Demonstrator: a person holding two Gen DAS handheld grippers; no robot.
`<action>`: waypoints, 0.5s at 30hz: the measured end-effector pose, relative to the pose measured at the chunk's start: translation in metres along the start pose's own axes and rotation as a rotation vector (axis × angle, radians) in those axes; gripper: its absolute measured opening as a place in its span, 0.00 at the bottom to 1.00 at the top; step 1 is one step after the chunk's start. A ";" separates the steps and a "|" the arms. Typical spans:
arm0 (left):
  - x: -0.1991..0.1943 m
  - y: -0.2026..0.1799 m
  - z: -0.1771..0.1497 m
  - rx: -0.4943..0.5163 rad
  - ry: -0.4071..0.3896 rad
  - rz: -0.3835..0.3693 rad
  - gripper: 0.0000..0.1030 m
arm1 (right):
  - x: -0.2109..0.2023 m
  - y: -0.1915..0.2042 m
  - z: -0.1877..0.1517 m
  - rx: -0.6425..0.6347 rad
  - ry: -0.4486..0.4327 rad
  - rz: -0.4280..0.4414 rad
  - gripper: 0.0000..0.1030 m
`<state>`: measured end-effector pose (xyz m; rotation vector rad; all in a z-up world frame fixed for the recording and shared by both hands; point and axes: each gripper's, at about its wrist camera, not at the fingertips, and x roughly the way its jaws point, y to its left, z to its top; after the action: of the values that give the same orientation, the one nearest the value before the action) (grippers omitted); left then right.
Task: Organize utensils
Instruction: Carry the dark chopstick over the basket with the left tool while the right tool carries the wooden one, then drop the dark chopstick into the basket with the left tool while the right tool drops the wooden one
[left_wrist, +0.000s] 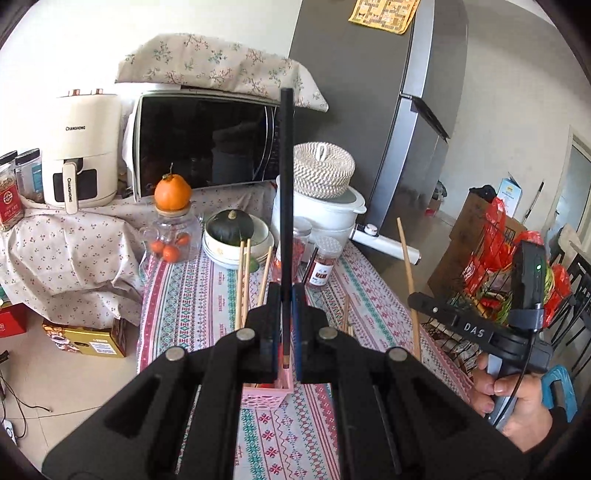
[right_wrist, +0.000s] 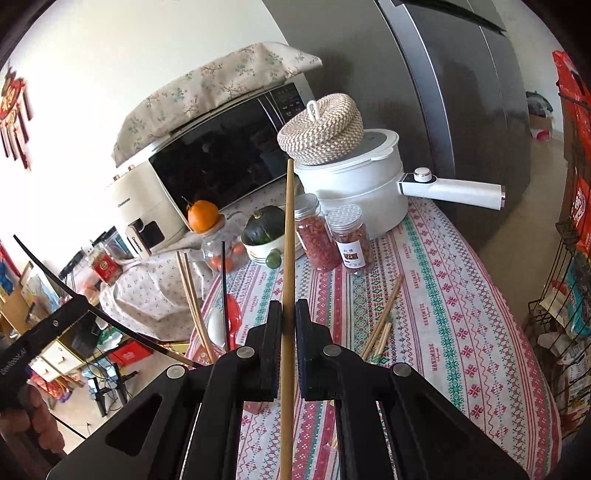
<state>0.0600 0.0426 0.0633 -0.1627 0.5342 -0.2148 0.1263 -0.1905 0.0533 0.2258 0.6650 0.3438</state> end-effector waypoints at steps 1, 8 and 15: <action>0.006 0.002 -0.003 0.001 0.018 0.010 0.06 | 0.000 0.001 -0.001 -0.002 0.000 0.001 0.07; 0.056 0.018 -0.018 -0.029 0.141 0.021 0.06 | 0.004 0.011 -0.004 0.000 -0.029 0.020 0.07; 0.065 0.029 -0.018 -0.090 0.130 0.024 0.40 | 0.011 0.035 -0.005 0.003 -0.093 0.061 0.07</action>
<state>0.1099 0.0532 0.0101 -0.2306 0.6754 -0.1792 0.1229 -0.1539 0.0543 0.2643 0.5675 0.3882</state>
